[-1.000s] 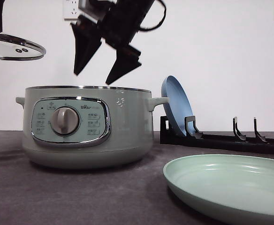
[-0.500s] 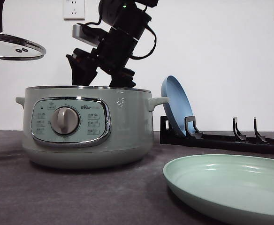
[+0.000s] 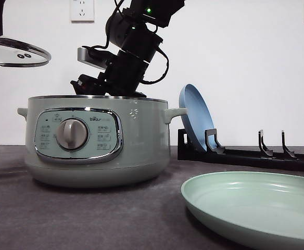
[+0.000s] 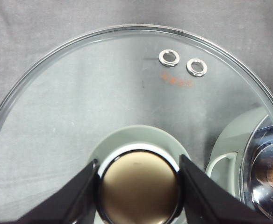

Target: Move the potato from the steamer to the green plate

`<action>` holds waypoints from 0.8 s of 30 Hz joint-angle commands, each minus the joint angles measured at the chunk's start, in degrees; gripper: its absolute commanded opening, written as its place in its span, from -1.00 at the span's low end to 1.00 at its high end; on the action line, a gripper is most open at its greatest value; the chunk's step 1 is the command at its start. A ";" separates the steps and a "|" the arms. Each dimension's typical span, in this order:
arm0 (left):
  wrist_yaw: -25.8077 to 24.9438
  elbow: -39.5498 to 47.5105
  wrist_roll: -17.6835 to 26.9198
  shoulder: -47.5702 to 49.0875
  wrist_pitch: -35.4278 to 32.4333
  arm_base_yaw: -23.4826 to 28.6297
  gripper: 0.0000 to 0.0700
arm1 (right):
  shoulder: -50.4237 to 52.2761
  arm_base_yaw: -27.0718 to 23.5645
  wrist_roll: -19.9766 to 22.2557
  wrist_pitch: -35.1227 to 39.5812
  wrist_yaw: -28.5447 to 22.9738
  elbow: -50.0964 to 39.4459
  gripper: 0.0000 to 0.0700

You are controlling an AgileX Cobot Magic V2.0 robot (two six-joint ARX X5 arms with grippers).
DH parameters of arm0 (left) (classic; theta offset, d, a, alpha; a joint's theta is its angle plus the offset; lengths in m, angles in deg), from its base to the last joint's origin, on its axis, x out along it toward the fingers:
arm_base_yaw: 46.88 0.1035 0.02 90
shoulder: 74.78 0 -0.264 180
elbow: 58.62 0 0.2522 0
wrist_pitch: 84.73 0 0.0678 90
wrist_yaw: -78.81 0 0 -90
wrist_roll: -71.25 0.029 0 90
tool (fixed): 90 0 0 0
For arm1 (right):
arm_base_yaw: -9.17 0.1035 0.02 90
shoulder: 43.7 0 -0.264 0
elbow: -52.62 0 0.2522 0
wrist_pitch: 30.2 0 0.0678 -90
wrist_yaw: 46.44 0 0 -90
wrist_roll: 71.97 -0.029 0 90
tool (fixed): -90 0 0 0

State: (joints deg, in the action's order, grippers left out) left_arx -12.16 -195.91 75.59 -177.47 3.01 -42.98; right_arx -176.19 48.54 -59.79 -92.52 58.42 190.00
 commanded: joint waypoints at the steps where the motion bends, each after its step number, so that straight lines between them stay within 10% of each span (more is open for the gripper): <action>1: -0.09 -2.62 -0.52 0.86 -1.65 0.15 -1.00 | -1.35 0.69 0.50 0.32 0.26 1.64 0.80; 12: -0.11 -2.62 -0.74 0.86 -1.55 0.15 -1.00 | -2.56 1.44 0.48 0.07 0.28 1.64 0.75; 24: -0.11 -2.62 -0.74 0.86 -1.57 0.15 -1.00 | -2.86 1.53 0.42 -2.25 0.09 1.64 -0.27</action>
State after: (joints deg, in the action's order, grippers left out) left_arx -12.16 -195.91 74.95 -177.48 3.03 -42.98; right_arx -177.00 49.57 -59.79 -94.40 58.49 190.00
